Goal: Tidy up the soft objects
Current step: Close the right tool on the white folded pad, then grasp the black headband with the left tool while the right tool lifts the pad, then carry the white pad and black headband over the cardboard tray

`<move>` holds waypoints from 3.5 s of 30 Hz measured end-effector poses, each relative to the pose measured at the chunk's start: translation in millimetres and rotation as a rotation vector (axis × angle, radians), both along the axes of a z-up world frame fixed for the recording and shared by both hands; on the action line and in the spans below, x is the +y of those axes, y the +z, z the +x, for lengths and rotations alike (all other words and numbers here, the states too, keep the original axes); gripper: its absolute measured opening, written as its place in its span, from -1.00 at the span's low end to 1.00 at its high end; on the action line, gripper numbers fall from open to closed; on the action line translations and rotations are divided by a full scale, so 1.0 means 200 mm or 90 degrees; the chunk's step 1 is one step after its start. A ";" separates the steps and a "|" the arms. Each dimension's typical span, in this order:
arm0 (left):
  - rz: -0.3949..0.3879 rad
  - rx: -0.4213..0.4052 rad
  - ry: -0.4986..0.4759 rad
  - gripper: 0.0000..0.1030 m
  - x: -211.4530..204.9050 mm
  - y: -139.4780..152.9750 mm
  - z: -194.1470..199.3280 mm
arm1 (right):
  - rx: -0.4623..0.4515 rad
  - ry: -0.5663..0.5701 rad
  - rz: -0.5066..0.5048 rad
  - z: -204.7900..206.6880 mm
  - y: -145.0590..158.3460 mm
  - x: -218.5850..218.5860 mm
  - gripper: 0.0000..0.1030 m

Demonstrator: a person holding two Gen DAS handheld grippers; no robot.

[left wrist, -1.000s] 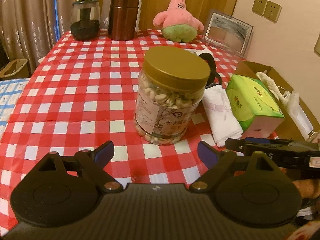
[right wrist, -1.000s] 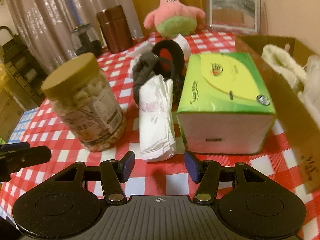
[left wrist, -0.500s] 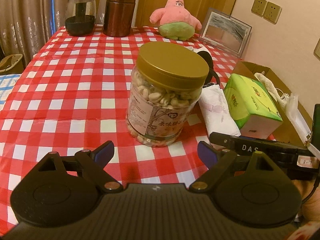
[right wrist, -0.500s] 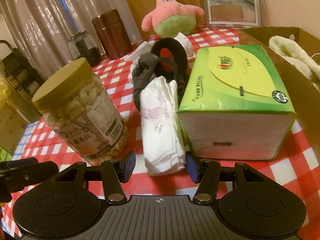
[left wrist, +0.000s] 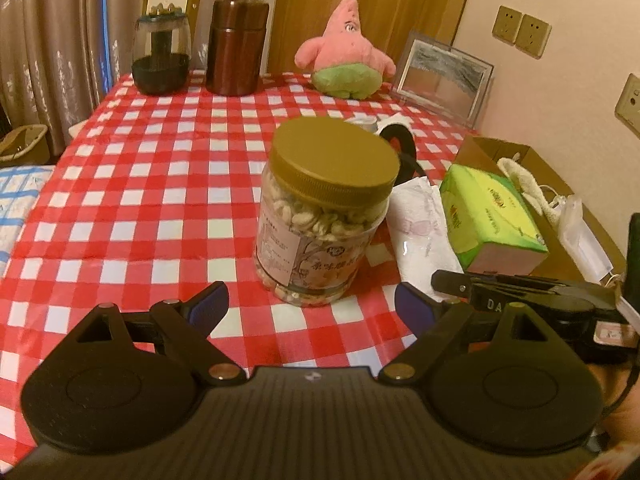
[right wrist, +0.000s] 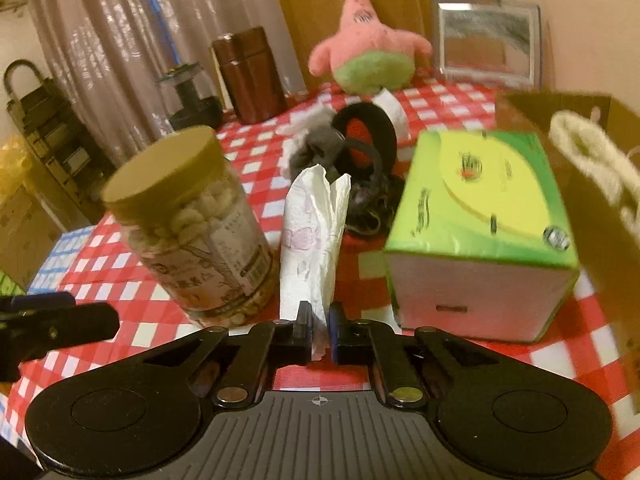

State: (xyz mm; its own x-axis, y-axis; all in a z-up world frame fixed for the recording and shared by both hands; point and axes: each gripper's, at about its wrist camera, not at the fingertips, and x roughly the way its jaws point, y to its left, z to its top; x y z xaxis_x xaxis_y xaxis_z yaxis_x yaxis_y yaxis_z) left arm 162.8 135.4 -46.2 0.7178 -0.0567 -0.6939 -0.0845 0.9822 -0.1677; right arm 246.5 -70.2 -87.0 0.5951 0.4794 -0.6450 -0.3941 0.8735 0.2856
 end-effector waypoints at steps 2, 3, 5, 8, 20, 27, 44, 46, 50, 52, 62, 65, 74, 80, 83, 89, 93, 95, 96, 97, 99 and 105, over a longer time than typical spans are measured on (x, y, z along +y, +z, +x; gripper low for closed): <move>0.002 -0.007 -0.002 0.72 -0.01 0.03 -0.01 | -0.018 0.008 -0.005 -0.04 0.04 0.00 -0.85; 0.003 -0.012 -0.004 0.72 -0.02 0.06 -0.02 | -0.024 0.011 -0.006 -0.05 0.06 0.00 -0.85; 0.005 -0.020 -0.010 0.72 -0.03 0.10 -0.03 | -0.037 0.012 -0.007 -0.08 0.11 -0.02 -0.85; 0.004 -0.031 -0.027 0.72 -0.06 0.17 -0.02 | -0.052 0.011 -0.009 -0.12 0.18 -0.05 -0.85; 0.053 -0.041 -0.155 0.68 -0.19 0.47 0.14 | -0.080 -0.005 -0.018 -0.16 0.53 -0.32 -0.85; 0.099 -0.025 -0.215 0.61 -0.21 0.56 0.35 | -0.102 -0.008 -0.023 -0.07 0.69 -0.42 -0.85; 0.171 0.077 -0.331 0.46 -0.20 0.38 1.07 | -0.109 0.024 -0.033 0.34 0.63 -0.36 -0.85; 0.163 0.096 -0.335 0.39 -0.20 0.34 1.14 | -0.111 0.026 -0.040 0.38 0.62 -0.36 -0.85; 0.166 0.114 -0.370 0.28 -0.26 0.27 1.26 | -0.112 0.024 -0.052 0.44 0.59 -0.38 -0.85; 0.177 0.122 -0.398 0.21 -0.32 0.23 1.32 | -0.109 0.019 -0.054 0.48 0.57 -0.39 -0.85; 0.246 0.168 -0.480 -0.06 -0.56 0.02 1.52 | -0.088 0.005 -0.059 0.60 0.48 -0.44 -0.85; 0.252 0.189 -0.487 -0.24 -0.58 -0.02 1.57 | -0.081 0.002 -0.057 0.62 0.45 -0.45 -0.85; 0.257 0.202 -0.485 -0.80 -0.59 -0.02 1.55 | -0.071 -0.009 -0.052 0.65 0.41 -0.48 -0.85; 0.241 0.164 -0.455 -0.82 -0.56 0.09 1.48 | -0.074 -0.020 -0.051 0.60 0.43 -0.50 -0.85; 0.225 0.141 -0.429 -0.83 -0.54 0.19 1.44 | -0.081 -0.026 -0.050 0.57 0.46 -0.52 -0.85; 0.186 0.100 -0.381 -0.83 -0.54 0.37 1.31 | -0.099 -0.039 -0.044 0.46 0.56 -0.56 -0.85; 0.154 0.081 -0.356 -0.83 -0.56 0.45 1.20 | -0.107 -0.046 -0.044 0.37 0.62 -0.58 -0.85; 0.135 0.072 -0.343 -0.83 -0.58 0.48 1.13 | -0.110 -0.051 -0.044 0.33 0.64 -0.60 -0.85; 0.125 0.067 -0.337 -0.83 -0.59 0.50 1.10 | -0.111 -0.053 -0.044 0.30 0.66 -0.61 -0.85; 0.113 0.061 -0.333 -0.83 -0.60 0.51 1.07 | -0.112 -0.056 -0.045 0.28 0.66 -0.62 -0.85; 0.097 0.053 -0.323 -0.83 -0.63 0.53 1.01 | -0.116 -0.063 -0.046 0.23 0.68 -0.65 -0.85; 0.076 0.039 -0.326 -0.83 -0.76 0.54 0.85 | -0.119 -0.086 -0.050 0.11 0.73 -0.77 -0.85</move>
State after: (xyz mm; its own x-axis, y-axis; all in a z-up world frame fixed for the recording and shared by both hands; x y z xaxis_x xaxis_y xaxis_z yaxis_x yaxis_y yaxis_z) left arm 333.1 -17.2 62.7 0.5765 -0.3071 -0.7572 0.4048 0.9123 -0.0618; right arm 268.5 -225.0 59.3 0.7631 0.3400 -0.5496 -0.3115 0.9386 0.1482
